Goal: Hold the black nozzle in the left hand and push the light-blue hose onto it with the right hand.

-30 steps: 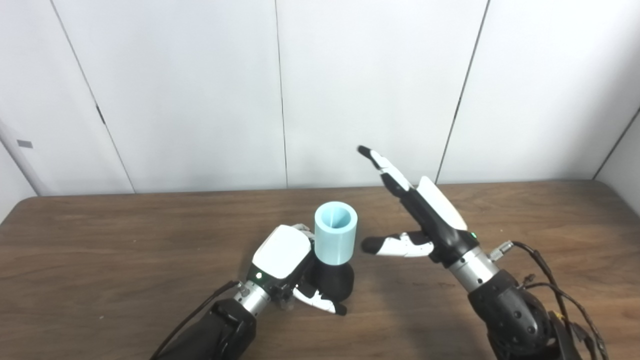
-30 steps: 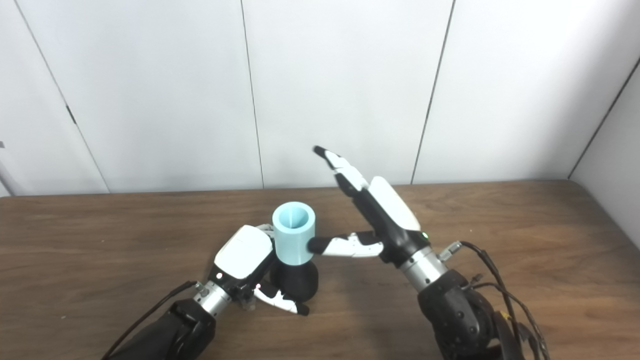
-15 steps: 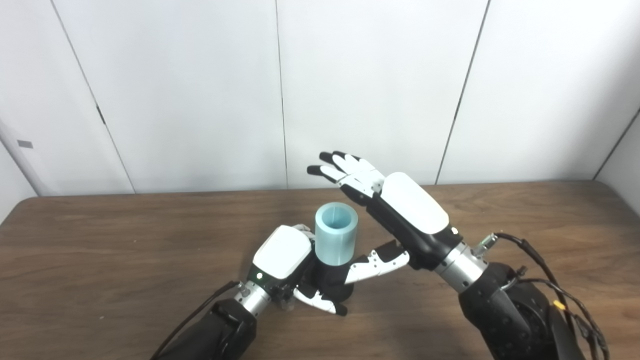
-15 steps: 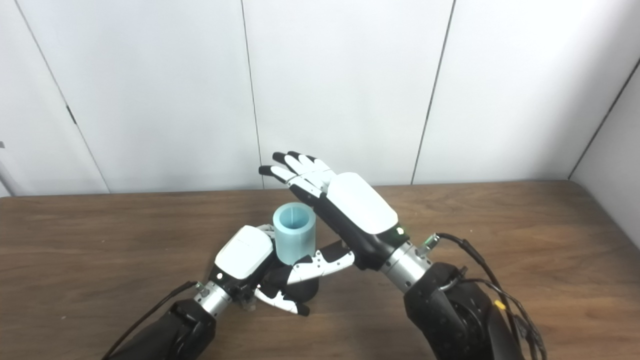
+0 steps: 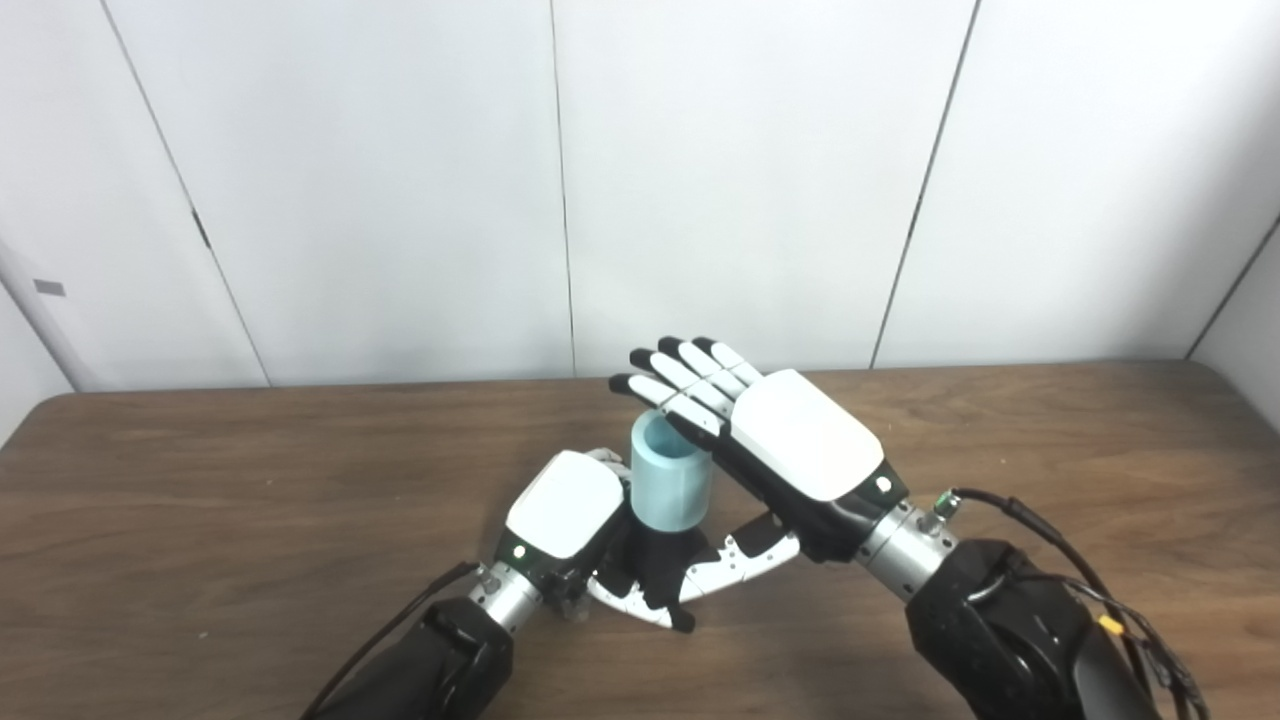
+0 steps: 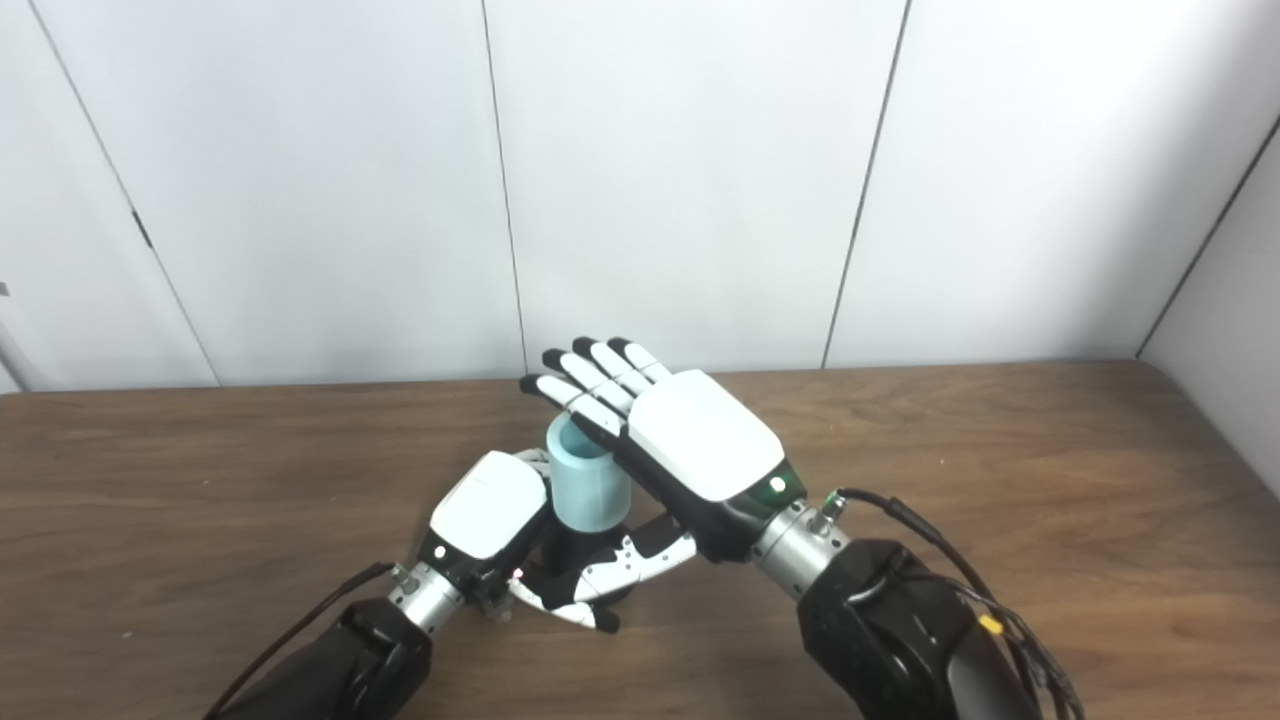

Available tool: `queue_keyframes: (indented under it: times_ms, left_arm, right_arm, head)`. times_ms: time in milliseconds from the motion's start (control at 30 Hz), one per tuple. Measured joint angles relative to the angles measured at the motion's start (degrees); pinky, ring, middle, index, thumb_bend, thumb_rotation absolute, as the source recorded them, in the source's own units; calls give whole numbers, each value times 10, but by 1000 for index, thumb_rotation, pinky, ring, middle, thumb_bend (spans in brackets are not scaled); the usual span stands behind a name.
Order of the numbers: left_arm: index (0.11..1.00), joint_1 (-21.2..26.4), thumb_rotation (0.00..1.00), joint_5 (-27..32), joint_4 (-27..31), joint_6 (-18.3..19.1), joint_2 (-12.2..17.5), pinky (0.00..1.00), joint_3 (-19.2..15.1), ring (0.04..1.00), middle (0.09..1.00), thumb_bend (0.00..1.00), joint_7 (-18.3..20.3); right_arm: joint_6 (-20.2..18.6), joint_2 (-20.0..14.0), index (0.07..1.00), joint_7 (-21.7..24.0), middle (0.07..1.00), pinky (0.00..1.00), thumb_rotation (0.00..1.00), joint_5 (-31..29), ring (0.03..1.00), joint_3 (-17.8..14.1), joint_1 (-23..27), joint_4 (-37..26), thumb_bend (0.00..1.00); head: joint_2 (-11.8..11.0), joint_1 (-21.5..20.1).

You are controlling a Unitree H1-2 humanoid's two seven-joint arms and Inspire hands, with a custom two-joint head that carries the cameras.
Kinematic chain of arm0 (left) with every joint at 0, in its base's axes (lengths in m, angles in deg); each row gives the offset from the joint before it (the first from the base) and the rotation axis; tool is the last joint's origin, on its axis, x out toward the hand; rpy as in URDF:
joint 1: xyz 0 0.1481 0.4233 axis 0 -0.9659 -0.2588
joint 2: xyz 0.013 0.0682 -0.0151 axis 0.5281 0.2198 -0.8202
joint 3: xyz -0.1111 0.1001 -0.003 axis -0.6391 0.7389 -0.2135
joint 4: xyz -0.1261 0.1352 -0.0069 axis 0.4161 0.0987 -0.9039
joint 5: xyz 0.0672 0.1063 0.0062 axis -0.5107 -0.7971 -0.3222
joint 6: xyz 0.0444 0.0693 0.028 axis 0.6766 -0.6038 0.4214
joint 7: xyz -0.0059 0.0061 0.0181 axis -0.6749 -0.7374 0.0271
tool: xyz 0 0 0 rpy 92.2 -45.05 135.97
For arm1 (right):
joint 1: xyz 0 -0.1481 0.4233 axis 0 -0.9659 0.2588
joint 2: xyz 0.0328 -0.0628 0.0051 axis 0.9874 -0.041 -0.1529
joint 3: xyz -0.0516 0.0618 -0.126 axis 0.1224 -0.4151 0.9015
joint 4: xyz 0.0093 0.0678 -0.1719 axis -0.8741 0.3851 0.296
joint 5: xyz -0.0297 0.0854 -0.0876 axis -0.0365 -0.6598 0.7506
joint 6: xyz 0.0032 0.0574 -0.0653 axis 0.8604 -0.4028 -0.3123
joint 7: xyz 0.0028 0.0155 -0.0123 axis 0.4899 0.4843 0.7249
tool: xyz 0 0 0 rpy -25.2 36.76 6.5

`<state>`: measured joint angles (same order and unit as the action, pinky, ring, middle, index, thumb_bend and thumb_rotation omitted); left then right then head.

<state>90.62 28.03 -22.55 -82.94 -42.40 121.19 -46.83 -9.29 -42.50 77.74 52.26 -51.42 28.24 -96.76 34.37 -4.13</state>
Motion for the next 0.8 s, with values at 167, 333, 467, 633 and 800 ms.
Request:
queue_keyframes:
  times_ms: [167, 333, 467, 633, 800]
  left_arm:
    - [502, 0, 0, 0, 0, -1, 0, 680, 0, 468, 416, 501, 0]
    - [502, 0, 0, 0, 0, -1, 0, 676, 0, 468, 413, 501, 0]
    - [494, 0, 0, 0, 0, -2, 0, 678, 0, 473, 433, 503, 1]
    - [501, 0, 0, 1, 1, -3, 0, 684, -1, 471, 422, 501, 3]
    - [507, -1, 0, 1, 1, -4, 1, 670, -1, 475, 435, 502, 4]
  right_arm:
    - [-2, 0, 977, 15, 1000, 1000, 840, -3, 1000, -2, -8, 1, 907]
    - [-3, 1, 984, 15, 1000, 1000, 833, -3, 1000, -9, -9, 1, 902]
    - [-5, 1, 987, 16, 1000, 1000, 835, -3, 1000, -11, -10, 1, 892]
    - [-8, 2, 985, 23, 1000, 1000, 824, -2, 1000, -11, -22, 1, 883]
    - [-7, 5, 959, 21, 993, 1000, 796, 3, 1000, -9, -44, 1, 886]
  head:
    - [3, -2]
    - [5, -3]
    - [6, -4]
    - [8, -4]
    - [10, -5]
